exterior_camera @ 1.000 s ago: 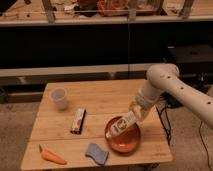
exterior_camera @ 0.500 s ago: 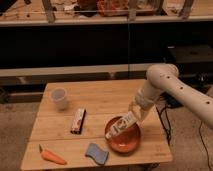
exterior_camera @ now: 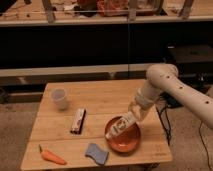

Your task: Place the bottle in the ceramic bowl

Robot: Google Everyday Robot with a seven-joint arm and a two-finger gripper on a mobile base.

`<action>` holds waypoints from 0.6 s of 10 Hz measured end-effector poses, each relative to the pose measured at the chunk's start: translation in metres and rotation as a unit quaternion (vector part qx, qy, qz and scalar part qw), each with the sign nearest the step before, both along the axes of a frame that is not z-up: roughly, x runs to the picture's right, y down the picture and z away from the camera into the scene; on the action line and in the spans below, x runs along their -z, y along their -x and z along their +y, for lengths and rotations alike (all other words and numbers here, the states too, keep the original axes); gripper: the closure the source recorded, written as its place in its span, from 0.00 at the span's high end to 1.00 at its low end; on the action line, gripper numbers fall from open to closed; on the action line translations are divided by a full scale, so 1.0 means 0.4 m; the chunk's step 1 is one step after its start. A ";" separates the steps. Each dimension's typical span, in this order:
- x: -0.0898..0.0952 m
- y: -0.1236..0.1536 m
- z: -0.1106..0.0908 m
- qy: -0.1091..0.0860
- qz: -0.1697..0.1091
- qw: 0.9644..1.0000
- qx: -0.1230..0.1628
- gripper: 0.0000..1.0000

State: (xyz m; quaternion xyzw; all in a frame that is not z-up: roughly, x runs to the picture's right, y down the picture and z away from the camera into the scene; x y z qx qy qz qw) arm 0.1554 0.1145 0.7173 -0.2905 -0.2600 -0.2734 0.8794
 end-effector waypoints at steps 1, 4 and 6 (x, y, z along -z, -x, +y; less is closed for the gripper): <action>-0.001 0.000 0.001 0.000 -0.001 1.000 0.000 0.00; -0.002 0.002 0.000 0.000 -0.004 1.000 0.000 0.00; -0.004 0.004 0.002 0.002 -0.006 1.000 0.001 0.00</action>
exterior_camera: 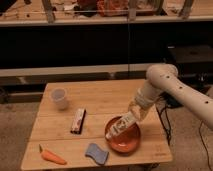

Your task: Place the bottle in the ceramic bowl

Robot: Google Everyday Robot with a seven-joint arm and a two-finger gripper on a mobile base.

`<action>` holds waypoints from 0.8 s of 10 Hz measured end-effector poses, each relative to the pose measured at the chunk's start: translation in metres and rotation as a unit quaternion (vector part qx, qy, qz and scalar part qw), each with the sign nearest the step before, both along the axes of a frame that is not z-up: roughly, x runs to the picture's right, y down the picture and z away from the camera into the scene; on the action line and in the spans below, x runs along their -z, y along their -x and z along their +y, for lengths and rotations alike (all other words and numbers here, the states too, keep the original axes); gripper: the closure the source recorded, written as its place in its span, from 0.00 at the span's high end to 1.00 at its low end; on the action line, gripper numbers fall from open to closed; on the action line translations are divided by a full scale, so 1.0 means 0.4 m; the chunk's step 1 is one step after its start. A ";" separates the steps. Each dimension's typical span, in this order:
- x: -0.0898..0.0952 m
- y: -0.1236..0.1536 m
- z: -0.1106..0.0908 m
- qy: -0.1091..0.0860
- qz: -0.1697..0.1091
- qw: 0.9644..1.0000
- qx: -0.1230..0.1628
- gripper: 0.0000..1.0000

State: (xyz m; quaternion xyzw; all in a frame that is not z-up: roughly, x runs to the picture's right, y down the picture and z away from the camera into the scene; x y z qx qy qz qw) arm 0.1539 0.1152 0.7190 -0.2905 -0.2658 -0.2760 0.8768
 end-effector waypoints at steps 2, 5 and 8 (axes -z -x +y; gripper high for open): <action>-0.001 0.000 0.001 0.001 -0.002 1.000 0.001 0.00; -0.002 0.002 0.002 0.002 -0.005 1.000 0.001 0.00; -0.004 0.005 0.003 0.002 -0.008 1.000 0.002 0.00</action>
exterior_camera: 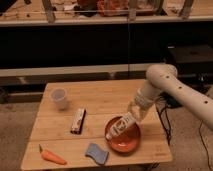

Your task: Place the bottle in the ceramic bowl

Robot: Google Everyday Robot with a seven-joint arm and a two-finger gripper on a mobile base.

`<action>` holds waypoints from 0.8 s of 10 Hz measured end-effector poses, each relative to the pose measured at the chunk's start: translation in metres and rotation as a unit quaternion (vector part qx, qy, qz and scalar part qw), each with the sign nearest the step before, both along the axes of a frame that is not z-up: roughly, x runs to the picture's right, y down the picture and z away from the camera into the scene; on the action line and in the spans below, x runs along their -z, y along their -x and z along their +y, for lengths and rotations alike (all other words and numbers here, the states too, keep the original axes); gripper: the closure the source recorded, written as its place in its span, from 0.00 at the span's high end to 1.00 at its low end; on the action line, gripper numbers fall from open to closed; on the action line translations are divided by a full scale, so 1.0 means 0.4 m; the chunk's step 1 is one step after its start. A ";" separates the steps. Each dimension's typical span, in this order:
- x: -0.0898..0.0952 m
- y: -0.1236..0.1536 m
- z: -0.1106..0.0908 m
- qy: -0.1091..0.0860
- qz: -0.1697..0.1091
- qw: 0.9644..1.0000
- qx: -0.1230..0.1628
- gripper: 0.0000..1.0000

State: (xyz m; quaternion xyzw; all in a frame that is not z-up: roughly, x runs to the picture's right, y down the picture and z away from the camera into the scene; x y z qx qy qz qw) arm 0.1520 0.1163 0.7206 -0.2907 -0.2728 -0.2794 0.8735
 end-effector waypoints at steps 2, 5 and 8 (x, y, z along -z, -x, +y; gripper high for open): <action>-0.001 0.001 0.001 0.001 -0.002 1.000 0.001 0.00; -0.003 0.003 0.002 0.001 -0.004 1.000 0.002 0.00; -0.004 0.006 0.002 0.002 -0.008 1.000 0.003 0.00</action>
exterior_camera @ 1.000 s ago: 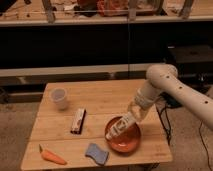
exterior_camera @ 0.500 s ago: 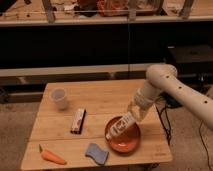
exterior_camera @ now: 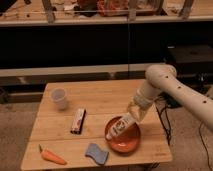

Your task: Place the bottle in the ceramic bowl

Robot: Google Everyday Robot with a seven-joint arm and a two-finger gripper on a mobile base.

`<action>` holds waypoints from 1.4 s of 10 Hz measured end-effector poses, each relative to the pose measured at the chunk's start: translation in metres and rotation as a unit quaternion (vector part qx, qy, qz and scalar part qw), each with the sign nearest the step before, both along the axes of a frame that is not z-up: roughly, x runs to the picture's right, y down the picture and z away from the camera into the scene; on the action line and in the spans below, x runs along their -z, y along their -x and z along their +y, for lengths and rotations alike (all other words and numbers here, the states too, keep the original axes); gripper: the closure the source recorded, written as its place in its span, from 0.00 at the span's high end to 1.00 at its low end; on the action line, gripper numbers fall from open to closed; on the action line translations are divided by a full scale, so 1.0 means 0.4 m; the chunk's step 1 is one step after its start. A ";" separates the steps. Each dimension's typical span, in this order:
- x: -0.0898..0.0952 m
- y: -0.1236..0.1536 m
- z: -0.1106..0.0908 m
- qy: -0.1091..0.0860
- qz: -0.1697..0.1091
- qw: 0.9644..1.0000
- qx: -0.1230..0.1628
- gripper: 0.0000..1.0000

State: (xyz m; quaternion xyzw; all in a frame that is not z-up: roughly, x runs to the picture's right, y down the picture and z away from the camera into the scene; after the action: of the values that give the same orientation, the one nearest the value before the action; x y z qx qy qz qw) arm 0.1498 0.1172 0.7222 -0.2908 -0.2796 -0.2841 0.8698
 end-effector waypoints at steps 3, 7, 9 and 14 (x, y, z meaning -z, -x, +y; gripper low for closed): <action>-0.002 0.003 0.001 0.001 -0.004 1.000 0.001 0.20; -0.003 0.005 0.002 0.001 -0.008 1.000 0.004 0.21; -0.004 0.006 0.002 0.002 -0.010 1.000 0.005 0.21; -0.006 0.007 0.004 0.003 -0.016 1.000 0.008 0.21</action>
State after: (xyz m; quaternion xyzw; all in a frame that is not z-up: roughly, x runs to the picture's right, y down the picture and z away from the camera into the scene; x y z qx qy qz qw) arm 0.1469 0.1190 0.7245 -0.2911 -0.2918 -0.2947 0.8621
